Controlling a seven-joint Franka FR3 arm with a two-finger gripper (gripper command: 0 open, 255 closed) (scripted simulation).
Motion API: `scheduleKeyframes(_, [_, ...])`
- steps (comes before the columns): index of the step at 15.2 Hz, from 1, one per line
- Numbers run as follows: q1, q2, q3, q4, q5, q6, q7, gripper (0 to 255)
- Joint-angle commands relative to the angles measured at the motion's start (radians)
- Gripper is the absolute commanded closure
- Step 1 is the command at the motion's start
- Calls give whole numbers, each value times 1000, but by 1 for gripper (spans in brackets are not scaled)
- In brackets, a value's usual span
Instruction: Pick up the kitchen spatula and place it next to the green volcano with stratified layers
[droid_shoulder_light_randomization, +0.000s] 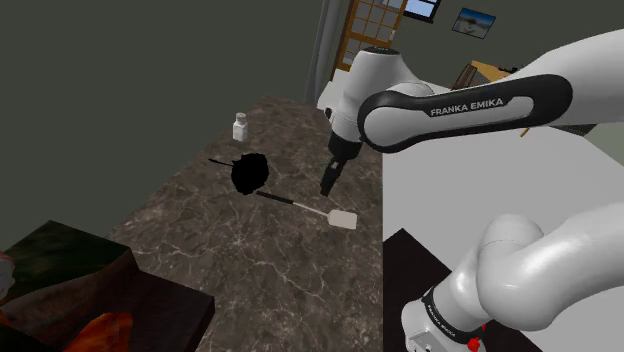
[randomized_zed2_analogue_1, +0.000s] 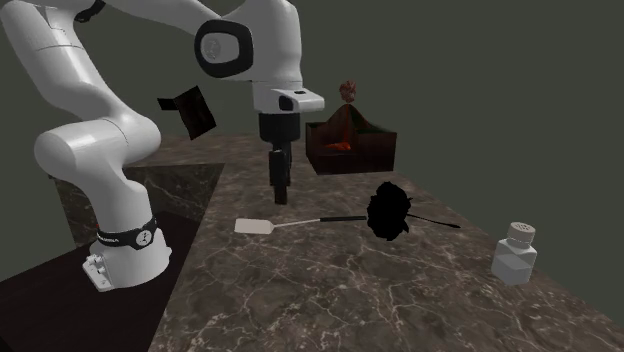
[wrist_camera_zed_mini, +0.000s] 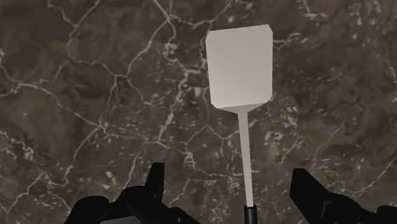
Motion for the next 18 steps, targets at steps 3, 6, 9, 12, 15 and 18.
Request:
scheduleKeyframes(3, [61, 100, 13, 1, 37, 137, -90, 0])
scheduleKeyframes(6, [70, 135, 17, -9, 44, 186, -103, 0])
scheduleKeyframes(9, [71, 166, 17, -24, 45, 233, -104, 0])
scheduleKeyframes(12, [71, 195, 18, -36, 45, 274, -104, 0])
scheduleKeyframes(15, [71, 195, 18, -36, 45, 274, -104, 0])
scheduleKeyframes(18, [71, 195, 18, -36, 45, 274, -104, 0])
